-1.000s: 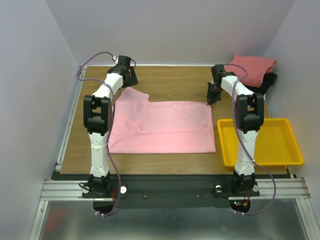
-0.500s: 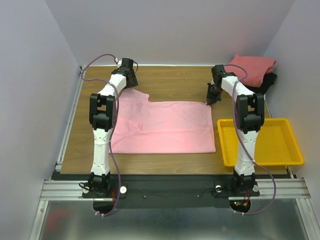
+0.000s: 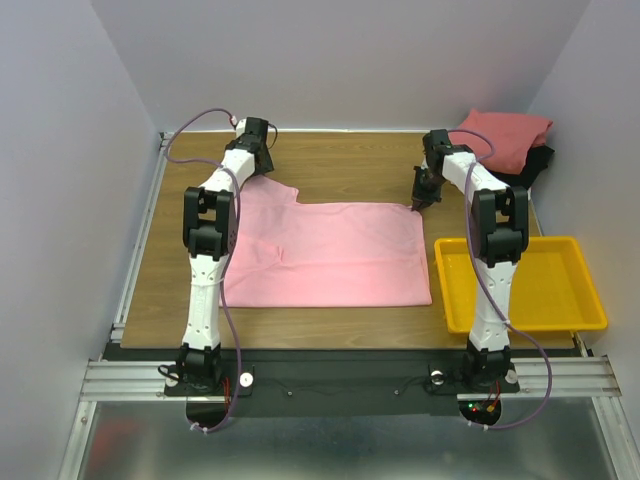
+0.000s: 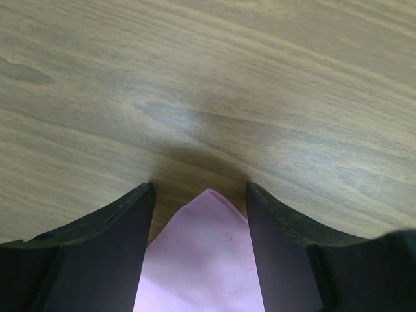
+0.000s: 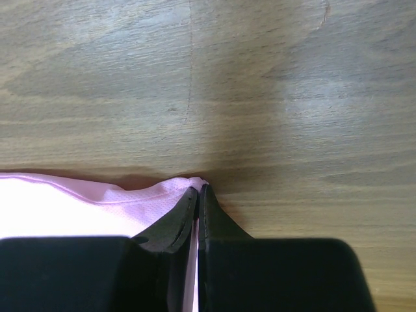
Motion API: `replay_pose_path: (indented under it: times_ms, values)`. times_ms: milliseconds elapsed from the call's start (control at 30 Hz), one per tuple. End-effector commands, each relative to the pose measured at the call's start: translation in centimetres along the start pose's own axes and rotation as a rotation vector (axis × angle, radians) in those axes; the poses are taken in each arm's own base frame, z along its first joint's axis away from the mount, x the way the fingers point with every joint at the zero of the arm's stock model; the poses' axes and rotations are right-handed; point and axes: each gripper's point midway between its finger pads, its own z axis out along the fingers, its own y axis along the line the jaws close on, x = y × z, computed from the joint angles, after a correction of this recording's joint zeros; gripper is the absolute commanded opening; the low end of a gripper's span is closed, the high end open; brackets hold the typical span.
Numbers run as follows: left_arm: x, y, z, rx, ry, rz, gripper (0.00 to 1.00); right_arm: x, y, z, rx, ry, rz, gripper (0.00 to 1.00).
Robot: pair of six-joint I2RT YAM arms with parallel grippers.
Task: Fold and stack the t-shirts
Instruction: Fold the tshirt
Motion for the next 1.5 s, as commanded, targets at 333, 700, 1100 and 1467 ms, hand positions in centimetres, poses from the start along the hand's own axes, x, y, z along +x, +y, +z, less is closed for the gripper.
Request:
replay_pose_path:
  times_ms: [333,700,1100,1467]
  values:
    - [-0.9,0.6,0.2,-0.021,-0.017,-0.006,0.17,0.3,0.1,-0.6,-0.016,0.007,-0.001,0.03]
    - [-2.9,0.4,-1.7,0.015,-0.049,-0.022,0.0,-0.9,0.9,-2.0,-0.042,-0.032,0.007,0.02]
    - [-5.8,-0.1,-5.8,0.199,-0.104,-0.154,0.0,-1.5,1.6,-5.8,-0.069,-0.097,0.013,0.0]
    - [-4.2,1.3,-9.0,0.231,-0.101,-0.16,0.0,1.5,1.0,-7.7,-0.08,-0.071,-0.007,0.01]
